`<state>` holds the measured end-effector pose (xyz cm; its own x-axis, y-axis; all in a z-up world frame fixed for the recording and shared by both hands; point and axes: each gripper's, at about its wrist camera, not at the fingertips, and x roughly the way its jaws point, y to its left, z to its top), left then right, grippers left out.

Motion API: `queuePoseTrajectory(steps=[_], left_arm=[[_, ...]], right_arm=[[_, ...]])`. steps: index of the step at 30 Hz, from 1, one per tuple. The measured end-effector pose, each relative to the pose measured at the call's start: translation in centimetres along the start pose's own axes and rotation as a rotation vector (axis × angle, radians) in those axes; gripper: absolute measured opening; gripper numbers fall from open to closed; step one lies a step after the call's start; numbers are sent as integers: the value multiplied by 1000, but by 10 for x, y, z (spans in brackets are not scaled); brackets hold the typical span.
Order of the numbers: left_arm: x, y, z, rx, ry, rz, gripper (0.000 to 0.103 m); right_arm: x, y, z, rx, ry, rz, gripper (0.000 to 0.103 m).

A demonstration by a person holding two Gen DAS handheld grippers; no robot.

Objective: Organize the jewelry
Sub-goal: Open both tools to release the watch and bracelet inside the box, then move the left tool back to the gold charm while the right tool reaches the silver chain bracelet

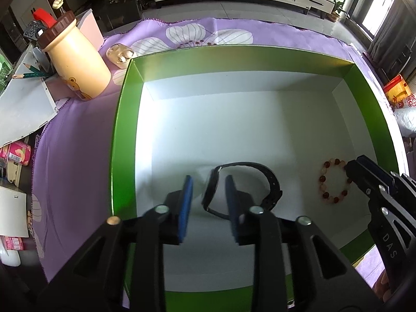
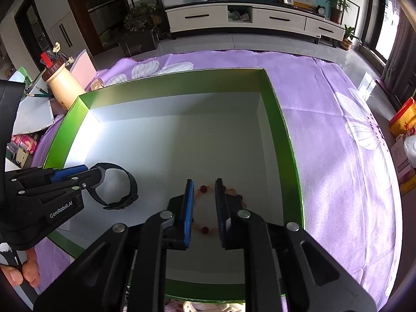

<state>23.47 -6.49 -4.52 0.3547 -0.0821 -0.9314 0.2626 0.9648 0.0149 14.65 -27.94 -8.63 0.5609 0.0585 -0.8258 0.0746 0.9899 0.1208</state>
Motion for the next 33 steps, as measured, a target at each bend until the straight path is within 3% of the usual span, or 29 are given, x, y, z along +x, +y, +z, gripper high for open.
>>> queuePoseTrajectory(steps=[4, 6, 11, 18, 33], left_arm=[[-4, 0, 0, -1, -10, -1, 38], [-7, 0, 0, -4, -21, 0, 53], [-19, 1, -2, -4, -43, 4, 55], [-36, 3, -7, -2, -66, 15, 67], [-60, 11, -25, -8, -80, 42, 87]], right_arm=[[-4, -2, -1, 3, -6, -3, 16], [-8, -1, -1, 4, -14, -3, 23], [-19, 1, -2, -2, -33, -7, 31], [-34, 4, -5, -8, -45, -26, 48], [-62, 7, -16, -11, -43, -58, 68]])
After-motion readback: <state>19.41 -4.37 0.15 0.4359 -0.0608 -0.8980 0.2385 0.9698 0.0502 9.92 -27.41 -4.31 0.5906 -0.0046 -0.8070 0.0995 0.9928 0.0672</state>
